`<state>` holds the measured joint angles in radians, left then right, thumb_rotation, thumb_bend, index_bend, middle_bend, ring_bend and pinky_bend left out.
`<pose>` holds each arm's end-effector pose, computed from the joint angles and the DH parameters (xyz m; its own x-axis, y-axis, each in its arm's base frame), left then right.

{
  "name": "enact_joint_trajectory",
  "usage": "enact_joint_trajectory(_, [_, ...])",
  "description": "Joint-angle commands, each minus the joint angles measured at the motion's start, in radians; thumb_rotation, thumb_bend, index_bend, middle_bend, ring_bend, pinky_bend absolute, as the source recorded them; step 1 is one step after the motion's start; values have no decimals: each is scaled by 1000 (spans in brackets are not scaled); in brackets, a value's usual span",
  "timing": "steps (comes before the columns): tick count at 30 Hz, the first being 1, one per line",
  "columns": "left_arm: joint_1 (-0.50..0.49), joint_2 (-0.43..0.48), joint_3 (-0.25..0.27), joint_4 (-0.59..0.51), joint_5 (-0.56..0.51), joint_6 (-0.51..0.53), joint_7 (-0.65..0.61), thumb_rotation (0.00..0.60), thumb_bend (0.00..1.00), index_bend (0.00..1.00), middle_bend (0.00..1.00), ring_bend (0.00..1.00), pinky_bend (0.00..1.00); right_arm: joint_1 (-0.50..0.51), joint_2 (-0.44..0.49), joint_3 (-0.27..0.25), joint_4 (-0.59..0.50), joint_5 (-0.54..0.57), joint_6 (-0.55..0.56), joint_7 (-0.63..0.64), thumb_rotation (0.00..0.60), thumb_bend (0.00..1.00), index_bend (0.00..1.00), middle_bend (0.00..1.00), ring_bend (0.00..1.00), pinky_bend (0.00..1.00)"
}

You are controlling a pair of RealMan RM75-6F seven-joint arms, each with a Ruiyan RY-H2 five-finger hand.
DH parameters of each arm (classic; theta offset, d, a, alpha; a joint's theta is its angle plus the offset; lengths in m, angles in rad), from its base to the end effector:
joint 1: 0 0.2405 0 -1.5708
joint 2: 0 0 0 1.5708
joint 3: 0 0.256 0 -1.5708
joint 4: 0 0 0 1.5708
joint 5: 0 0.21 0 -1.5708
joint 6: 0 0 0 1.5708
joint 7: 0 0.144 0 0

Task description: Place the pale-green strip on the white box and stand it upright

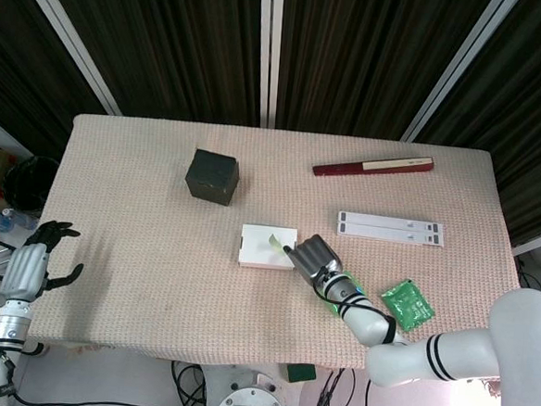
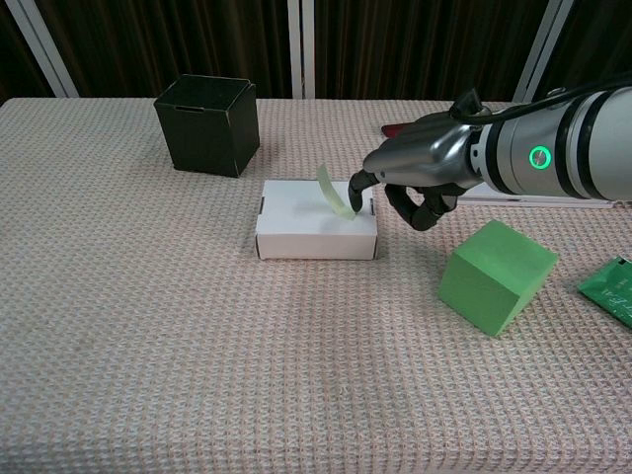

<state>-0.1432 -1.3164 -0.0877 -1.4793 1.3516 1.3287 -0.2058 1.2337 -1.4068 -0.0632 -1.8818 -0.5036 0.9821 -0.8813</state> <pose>-0.3300 0.2062 0.0977 0.1029 0.0852 0.9910 0.9876 0.1101 -0.1120 -0.0679 -0.3093 -0.0229 0.8202 -0.3130 0.4788 -0.5592 -0.6150 0.5559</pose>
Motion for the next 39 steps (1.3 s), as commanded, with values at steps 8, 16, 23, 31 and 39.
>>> enact_joint_trajectory(8, [-1,-2,1,-1,2,-1,4,600,253,299,171,82,201,-7,-5,-6,-7,-22,-7,3,600,1000,228,1000,955,792])
enact_joint_trajectory(16, [1,0,-2,-1,-3,2,0,600,252,300,170,82,202,4,-25,-9,15,11,-26,-6,600,1000,231,1000,955,791])
enact_joint_trajectory(23, [-1,0,-1,-2,1,-1,0,600,253,299,159,82,202,-9,-4,8,3,-20,-13,28,600,1000,220,1000,955,792])
enact_joint_trajectory(31, [-2,1,-2,-5,-1,-2,4,600,253,299,159,82,202,-7,-18,8,23,-20,-28,30,600,1000,170,1000,955,791])
enact_joint_trajectory(39, [0,0,-2,2,-5,-5,-2,600,252,299,159,82,201,7,-36,-3,39,20,-37,6,600,1000,170,1000,955,792])
